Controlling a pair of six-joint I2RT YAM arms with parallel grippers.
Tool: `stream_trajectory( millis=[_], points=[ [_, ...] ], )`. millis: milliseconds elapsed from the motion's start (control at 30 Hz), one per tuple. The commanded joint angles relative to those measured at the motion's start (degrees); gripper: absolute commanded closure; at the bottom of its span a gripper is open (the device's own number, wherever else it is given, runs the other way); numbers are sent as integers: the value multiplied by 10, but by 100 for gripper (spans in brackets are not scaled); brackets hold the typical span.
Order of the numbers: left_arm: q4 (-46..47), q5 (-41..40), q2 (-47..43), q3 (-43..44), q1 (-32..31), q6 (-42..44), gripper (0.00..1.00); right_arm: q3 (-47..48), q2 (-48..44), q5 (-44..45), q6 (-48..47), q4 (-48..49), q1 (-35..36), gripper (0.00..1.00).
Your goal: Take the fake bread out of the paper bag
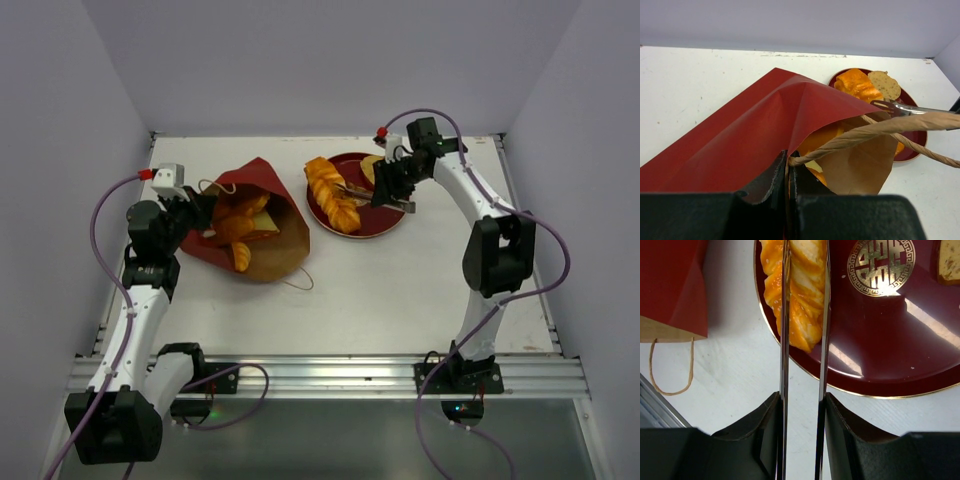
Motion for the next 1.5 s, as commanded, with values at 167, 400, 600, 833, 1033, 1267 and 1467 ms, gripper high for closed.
stream_trajectory(
  millis=[167, 400, 600, 833, 1033, 1267, 1467],
  points=[
    [30, -14, 0, -3, 4, 11, 92, 67, 45, 12, -10, -21, 1, 68],
    [30, -14, 4, -3, 4, 9, 92, 87, 60, 10, -15, -18, 1, 56],
    [33, -11, 7, -4, 4, 6, 92, 106, 74, 20, -17, -19, 1, 48],
    [33, -11, 7, -6, 4, 6, 92, 107, 68, 30, -18, -12, 0, 46],
    [33, -11, 7, -6, 4, 6, 92, 88, 34, 53, -18, 16, -3, 48],
    [34, -7, 9, -6, 4, 3, 92, 27, -45, 67, -19, 59, -3, 50],
    [37, -1, 11, -6, 4, -4, 92, -42, -130, 20, -21, 71, 2, 52]
  ],
)
